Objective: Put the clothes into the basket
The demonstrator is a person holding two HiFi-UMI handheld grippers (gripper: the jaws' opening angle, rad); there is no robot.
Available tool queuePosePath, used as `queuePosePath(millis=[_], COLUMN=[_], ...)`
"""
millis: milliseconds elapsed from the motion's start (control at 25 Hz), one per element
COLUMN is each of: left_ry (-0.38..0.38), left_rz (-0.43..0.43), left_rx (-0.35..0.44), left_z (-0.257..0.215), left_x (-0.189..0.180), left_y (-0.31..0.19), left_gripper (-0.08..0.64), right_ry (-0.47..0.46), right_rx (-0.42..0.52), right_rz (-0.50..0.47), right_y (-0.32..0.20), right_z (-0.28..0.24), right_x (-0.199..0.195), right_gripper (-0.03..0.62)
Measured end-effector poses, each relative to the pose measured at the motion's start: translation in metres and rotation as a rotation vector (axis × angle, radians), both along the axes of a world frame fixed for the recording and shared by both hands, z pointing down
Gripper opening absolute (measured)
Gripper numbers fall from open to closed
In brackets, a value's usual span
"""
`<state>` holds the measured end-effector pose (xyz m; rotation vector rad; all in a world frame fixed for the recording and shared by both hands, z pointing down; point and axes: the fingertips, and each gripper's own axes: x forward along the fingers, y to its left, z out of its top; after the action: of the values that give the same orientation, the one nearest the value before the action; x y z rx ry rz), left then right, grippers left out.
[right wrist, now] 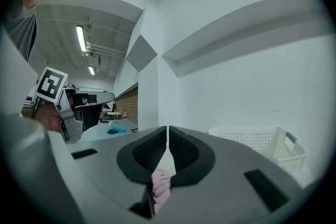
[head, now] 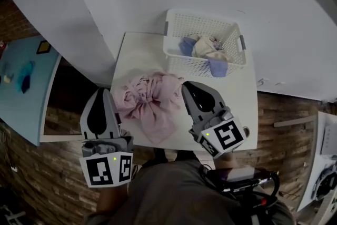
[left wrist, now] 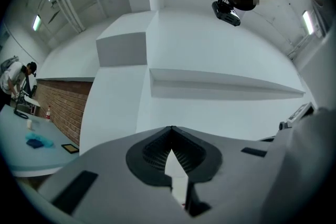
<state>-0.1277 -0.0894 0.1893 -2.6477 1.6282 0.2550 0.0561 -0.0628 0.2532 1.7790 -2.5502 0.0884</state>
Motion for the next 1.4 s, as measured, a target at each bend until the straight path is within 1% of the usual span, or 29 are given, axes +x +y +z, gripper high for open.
queuePosePath(millis=[120,160,280,440,520,720,880,1000,1080,1160,1240,1320,1400], left_ry=[-0.002,-0.002,0.0,0.007,0.01,0.028,0.044,0.02,0.014,0.006,0.0,-0.004,-0.007], left_rz=[-0.053,-0.072,-0.126,-0.18,-0.197,-0.219,-0.262,-0.252,-0.254,-0.268,-0.283,-0.296,-0.306], left_rx=[-0.029,-0.042,-0.085,-0.149,-0.18,-0.263,-0.329,-0.385,-0.41,-0.426,-0.432,-0.431,-0.426], left_z=[0.01,0.015,0.031,0.055,0.068,0.095,0.125,0.142,0.151,0.157,0.16,0.159,0.157], left_x=[-0.016,-0.022,-0.035,-0.046,-0.049,-0.051,-0.058,-0.053,-0.053,-0.056,-0.059,-0.061,-0.062], left_y=[-0.001,-0.001,-0.003,-0.01,-0.016,-0.026,-0.028,-0.036,-0.039,-0.043,-0.044,-0.042,-0.039], left_gripper=[0.008,0.008,0.008,0.008,0.008,0.008,0.008,0.008,0.008,0.008,0.008,0.008,0.008], right_ry=[0.004,0.011,0.044,0.065,0.074,0.139,0.215,0.212,0.221,0.26,0.317,0.404,0.49], right_rx=[-0.029,-0.043,-0.083,-0.13,-0.161,-0.28,-0.355,-0.399,-0.417,-0.414,-0.405,-0.411,-0.431], right_rz=[-0.074,-0.1,-0.183,-0.306,-0.35,-0.394,-0.4,-0.42,-0.456,-0.505,-0.55,-0.575,-0.58], right_y=[-0.014,-0.019,-0.033,-0.048,-0.055,-0.068,-0.08,-0.083,-0.083,-0.083,-0.083,-0.084,-0.085], right_z=[0.013,0.018,0.036,0.061,0.076,0.132,0.179,0.209,0.224,0.234,0.238,0.242,0.251], right_x=[-0.018,-0.024,-0.042,-0.066,-0.074,-0.074,-0.064,-0.061,-0.063,-0.066,-0.066,-0.062,-0.057], right_gripper=[0.018,0.028,0.124,0.195,0.232,0.355,0.439,0.474,0.501,0.523,0.529,0.529,0.529])
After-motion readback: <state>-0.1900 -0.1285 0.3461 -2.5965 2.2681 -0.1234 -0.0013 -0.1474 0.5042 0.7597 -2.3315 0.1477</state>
